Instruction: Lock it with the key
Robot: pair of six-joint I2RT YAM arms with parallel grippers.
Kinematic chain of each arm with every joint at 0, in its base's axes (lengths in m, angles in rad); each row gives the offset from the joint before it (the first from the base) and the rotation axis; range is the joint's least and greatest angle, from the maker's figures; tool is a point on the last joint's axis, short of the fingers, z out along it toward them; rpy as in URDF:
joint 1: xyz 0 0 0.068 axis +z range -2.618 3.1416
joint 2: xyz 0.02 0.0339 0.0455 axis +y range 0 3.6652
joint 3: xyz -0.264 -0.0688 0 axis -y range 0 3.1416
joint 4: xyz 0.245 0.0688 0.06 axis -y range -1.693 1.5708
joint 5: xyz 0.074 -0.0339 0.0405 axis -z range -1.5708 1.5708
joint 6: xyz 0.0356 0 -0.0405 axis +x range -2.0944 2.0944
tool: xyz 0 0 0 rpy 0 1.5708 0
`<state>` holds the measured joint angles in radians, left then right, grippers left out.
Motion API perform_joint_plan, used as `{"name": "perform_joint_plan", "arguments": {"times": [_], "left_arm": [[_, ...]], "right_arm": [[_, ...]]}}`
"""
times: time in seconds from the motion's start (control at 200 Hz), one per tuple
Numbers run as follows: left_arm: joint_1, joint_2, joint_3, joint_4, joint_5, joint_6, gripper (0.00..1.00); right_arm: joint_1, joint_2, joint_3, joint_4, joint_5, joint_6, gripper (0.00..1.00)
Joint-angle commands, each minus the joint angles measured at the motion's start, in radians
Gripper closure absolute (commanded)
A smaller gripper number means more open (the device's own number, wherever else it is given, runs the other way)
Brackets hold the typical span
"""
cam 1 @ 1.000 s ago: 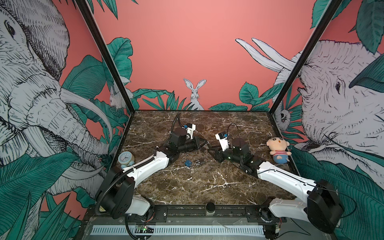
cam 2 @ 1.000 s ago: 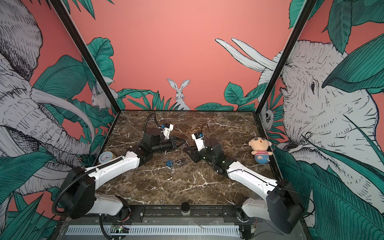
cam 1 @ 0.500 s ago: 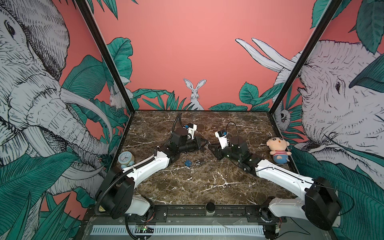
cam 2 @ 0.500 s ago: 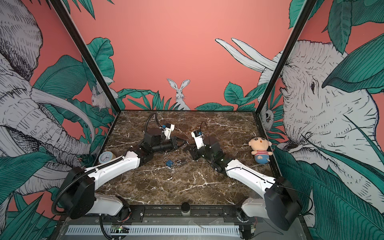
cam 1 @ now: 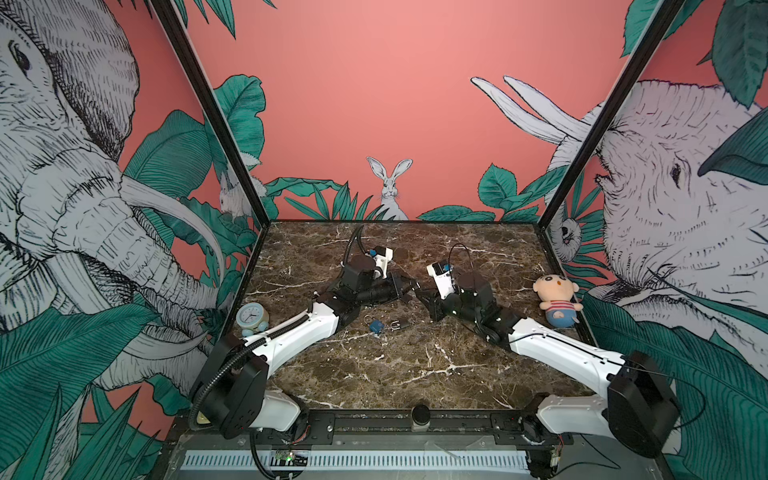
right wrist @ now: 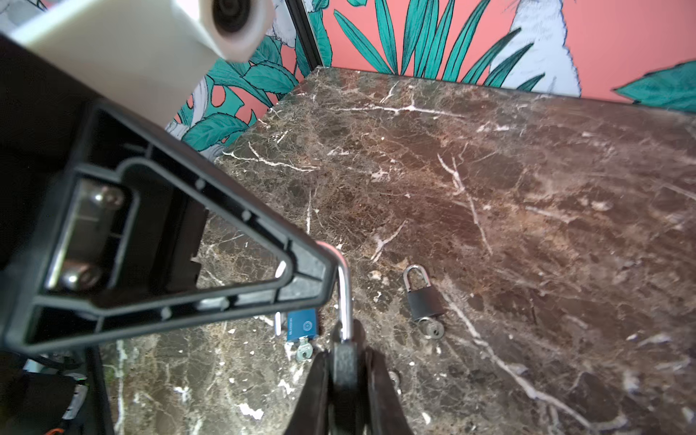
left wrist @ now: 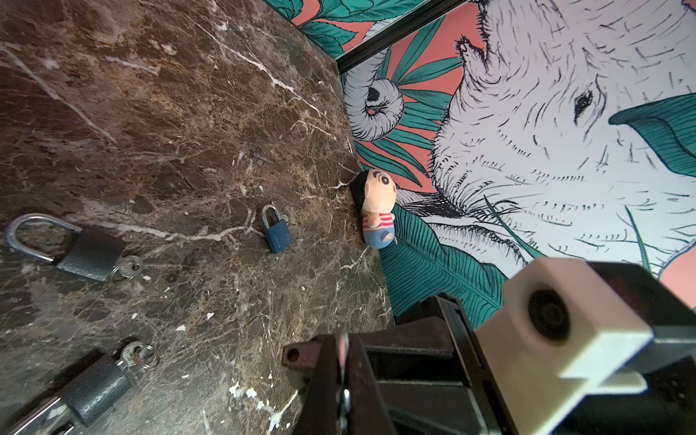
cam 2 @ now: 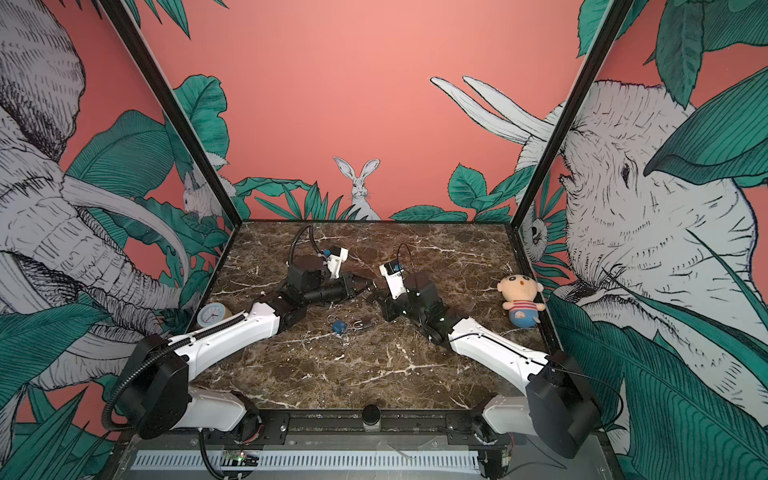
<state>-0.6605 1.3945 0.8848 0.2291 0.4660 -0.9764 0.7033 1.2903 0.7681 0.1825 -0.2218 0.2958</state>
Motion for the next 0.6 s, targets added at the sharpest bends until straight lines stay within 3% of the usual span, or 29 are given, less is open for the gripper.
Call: {"name": "perform_joint_plan", "arguments": {"times": [0.0,0.145,0.365,0.405,0.43,0.595], "left_arm": [[-0.005,-0.043,0.017,0.031,0.006,-0.006,1.0],[-0.005,-0.054,0.013,0.015,0.001,0.01,1.0],[-0.005,-0.098,-0.007,-0.035,-0.05,0.077,1.0],[-0.004,-0.105,-0.006,-0.052,-0.057,0.095,0.78],[-0.004,-0.11,-0.002,-0.064,-0.063,0.107,0.7],[-0.001,-0.151,0.003,-0.138,-0.099,0.183,0.56]], "right_arm": [[0.002,0.007,0.025,0.006,0.017,0.007,1.0],[0.001,0.003,0.033,-0.012,-0.001,0.008,1.0],[-0.017,-0.013,0.08,-0.115,-0.132,0.017,1.0],[-0.026,-0.016,0.085,-0.129,-0.168,0.026,1.0],[-0.034,-0.02,0.089,-0.137,-0.193,0.033,1.0],[-0.085,-0.041,0.105,-0.198,-0.343,0.062,1.0]]}}
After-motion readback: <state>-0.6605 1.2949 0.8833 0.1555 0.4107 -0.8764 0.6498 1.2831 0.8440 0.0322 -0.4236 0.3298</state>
